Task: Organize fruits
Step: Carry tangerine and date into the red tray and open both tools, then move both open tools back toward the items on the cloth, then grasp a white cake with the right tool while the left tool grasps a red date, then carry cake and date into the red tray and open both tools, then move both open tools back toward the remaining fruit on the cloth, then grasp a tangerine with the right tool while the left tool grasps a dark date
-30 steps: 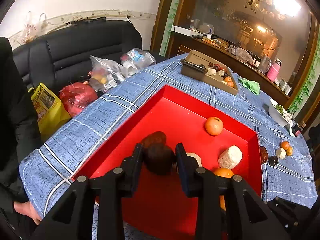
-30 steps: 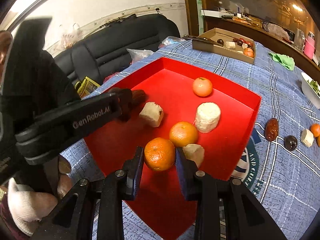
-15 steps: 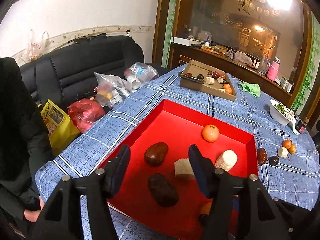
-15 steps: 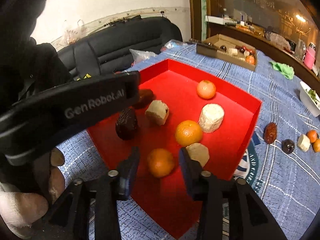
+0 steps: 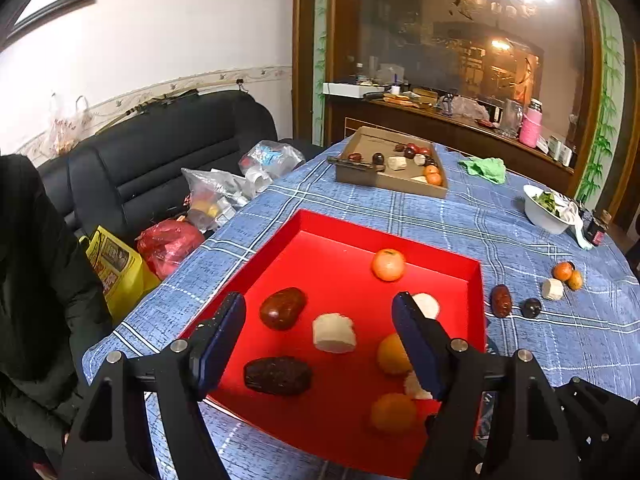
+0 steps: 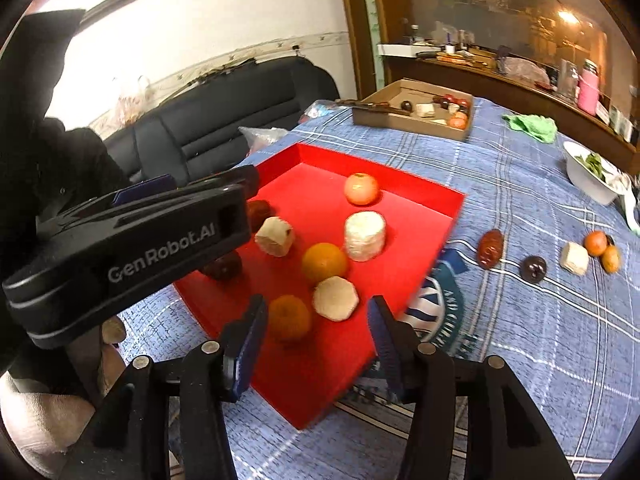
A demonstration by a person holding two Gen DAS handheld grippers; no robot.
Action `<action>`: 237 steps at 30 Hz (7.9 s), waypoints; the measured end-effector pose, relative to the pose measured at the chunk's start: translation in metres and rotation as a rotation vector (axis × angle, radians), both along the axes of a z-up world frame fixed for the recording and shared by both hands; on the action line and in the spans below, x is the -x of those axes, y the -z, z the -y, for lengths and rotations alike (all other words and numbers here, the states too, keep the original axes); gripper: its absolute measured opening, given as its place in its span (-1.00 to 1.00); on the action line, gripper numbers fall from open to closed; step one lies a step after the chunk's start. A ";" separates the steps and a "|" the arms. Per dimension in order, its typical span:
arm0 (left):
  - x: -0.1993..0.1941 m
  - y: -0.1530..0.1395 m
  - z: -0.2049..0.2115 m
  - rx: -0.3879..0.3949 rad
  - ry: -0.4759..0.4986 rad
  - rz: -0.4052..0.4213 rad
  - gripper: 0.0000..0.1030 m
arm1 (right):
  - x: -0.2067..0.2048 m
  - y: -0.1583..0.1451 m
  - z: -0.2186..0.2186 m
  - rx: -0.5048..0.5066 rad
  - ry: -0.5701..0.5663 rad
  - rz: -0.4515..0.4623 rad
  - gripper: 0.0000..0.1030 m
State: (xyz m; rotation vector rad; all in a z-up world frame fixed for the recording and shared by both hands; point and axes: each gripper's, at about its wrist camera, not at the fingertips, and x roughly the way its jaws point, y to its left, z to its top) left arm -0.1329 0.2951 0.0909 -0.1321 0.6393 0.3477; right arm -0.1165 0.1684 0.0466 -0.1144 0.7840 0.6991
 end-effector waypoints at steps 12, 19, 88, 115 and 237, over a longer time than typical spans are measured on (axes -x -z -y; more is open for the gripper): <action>-0.001 -0.009 0.038 -0.034 0.073 0.003 0.46 | 0.000 -0.004 0.036 -0.017 0.085 0.020 0.12; -0.004 -0.010 0.054 -0.034 0.100 0.002 0.47 | -0.002 -0.013 0.060 0.070 0.232 0.120 0.18; -0.159 0.072 0.156 0.059 0.498 -0.348 -0.49 | -0.189 0.031 0.216 -0.250 0.425 -0.200 0.06; -0.103 0.028 0.095 0.209 0.301 -0.146 -0.50 | -0.178 0.044 0.195 -0.140 0.429 -0.192 -0.23; -0.152 0.072 0.180 0.131 0.482 -0.277 -0.54 | -0.208 0.045 0.240 0.078 0.470 -0.086 -0.36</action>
